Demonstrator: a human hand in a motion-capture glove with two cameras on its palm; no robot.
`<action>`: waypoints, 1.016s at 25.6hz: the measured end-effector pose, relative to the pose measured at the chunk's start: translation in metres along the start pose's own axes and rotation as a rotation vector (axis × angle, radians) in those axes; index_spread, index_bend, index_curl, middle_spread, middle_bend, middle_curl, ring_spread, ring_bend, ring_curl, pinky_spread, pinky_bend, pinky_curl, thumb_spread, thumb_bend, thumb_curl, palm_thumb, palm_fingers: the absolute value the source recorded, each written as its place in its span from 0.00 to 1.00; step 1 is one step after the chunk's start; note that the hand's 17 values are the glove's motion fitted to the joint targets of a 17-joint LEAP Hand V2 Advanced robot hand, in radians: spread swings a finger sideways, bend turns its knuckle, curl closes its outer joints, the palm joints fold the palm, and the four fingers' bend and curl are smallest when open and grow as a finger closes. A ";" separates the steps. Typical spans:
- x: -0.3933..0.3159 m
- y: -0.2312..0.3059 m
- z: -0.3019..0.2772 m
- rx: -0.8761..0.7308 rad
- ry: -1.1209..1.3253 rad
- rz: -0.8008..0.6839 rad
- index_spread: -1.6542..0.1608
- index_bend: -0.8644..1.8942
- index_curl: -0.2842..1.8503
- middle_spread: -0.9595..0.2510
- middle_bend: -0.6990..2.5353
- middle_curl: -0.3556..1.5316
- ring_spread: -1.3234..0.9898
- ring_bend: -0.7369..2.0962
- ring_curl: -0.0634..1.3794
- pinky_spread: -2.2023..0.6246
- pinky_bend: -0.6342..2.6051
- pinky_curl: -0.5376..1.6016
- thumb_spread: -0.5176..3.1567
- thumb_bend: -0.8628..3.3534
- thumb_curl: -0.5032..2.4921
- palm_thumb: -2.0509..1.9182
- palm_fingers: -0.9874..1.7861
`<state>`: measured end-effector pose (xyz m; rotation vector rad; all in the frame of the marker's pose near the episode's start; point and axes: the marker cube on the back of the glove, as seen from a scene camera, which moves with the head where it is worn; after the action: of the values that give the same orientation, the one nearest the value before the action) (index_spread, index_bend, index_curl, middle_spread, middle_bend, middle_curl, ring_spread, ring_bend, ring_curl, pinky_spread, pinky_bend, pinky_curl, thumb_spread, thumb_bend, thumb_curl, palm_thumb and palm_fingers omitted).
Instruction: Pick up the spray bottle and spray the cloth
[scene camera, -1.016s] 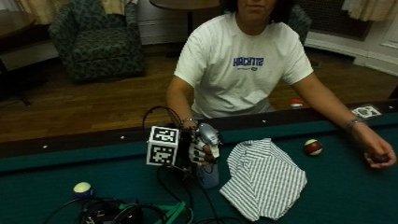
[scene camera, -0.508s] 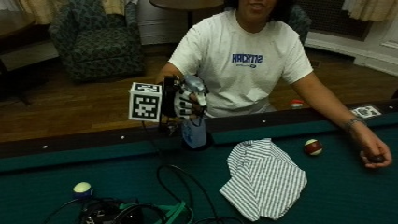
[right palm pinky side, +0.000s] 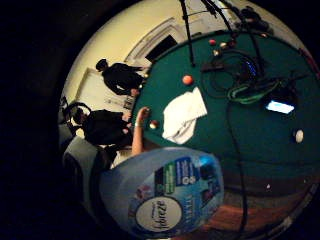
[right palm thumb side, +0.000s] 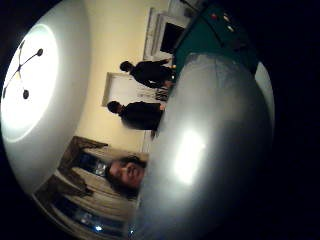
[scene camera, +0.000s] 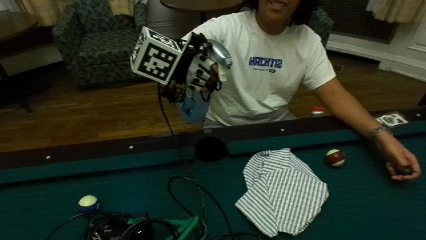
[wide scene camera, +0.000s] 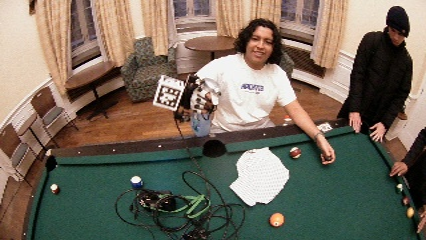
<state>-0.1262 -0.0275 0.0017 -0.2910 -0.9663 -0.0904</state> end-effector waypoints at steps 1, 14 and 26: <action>-0.002 -0.002 0.006 -0.042 0.017 0.032 0.74 0.38 0.35 0.63 0.35 0.43 0.49 0.42 0.33 0.79 0.24 0.34 0.40 0.20 0.32 0.70 0.77; 0.019 -0.051 0.112 -0.538 0.200 0.456 0.74 0.38 0.35 0.63 0.35 0.43 0.49 0.42 0.33 0.79 0.24 0.34 0.40 0.20 0.32 0.70 0.77; 0.080 -0.073 0.204 -0.833 0.400 0.723 0.74 0.38 0.35 0.63 0.35 0.43 0.49 0.42 0.33 0.79 0.24 0.34 0.40 0.20 0.32 0.70 0.77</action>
<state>-0.2582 -0.0356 0.1913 -1.3192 -0.3376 0.1169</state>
